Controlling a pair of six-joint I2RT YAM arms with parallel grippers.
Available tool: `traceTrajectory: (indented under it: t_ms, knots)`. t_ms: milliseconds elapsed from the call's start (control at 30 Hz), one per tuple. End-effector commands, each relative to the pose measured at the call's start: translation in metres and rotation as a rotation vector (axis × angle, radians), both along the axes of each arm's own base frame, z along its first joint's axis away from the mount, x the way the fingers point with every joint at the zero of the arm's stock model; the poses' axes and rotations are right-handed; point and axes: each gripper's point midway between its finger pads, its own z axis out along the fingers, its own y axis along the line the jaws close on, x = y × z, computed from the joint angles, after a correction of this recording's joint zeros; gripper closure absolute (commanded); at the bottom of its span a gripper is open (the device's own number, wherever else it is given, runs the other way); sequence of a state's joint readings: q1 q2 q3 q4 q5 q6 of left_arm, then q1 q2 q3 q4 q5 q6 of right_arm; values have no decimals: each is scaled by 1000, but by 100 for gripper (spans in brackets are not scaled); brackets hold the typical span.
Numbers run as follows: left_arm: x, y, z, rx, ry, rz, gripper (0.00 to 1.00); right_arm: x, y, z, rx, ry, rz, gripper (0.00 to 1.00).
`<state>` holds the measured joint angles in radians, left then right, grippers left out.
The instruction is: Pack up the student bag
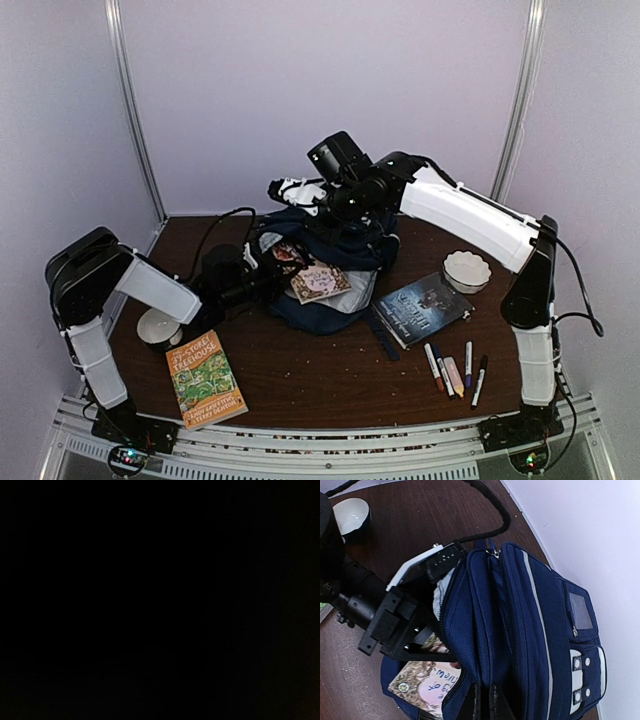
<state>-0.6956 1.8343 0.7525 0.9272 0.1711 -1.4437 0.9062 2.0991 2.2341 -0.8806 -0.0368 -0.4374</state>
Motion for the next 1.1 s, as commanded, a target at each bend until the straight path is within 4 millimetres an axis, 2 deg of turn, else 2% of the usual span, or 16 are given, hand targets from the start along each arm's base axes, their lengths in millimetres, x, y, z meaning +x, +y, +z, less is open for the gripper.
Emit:
traceTrajectory:
  t_ms: [0,200,333,433,567,733,833,900,1067]
  knots:
    - [41,-2,23,-77,-63,146,100,-23,25,61,162,-86,99,100]
    - [58,-1,14,-81,-61,223,100,-29,24,62,134,-112,172,100]
    - [74,-25,12,-80,-63,138,100,-30,25,55,136,-104,205,100]
    - [81,-43,-2,-78,-23,81,100,-27,27,49,143,-91,216,100]
    - [84,-45,-23,-51,28,87,100,-21,27,43,157,-67,216,100]
    - [84,-44,-40,7,89,83,82,-13,25,49,191,-70,209,100]
    - [82,-44,-44,37,119,74,66,-6,23,53,208,-74,195,100]
    - [79,-41,-46,71,147,71,52,-3,21,52,208,-74,185,100]
    - [63,-25,-47,211,220,81,42,4,14,47,190,-72,159,100]
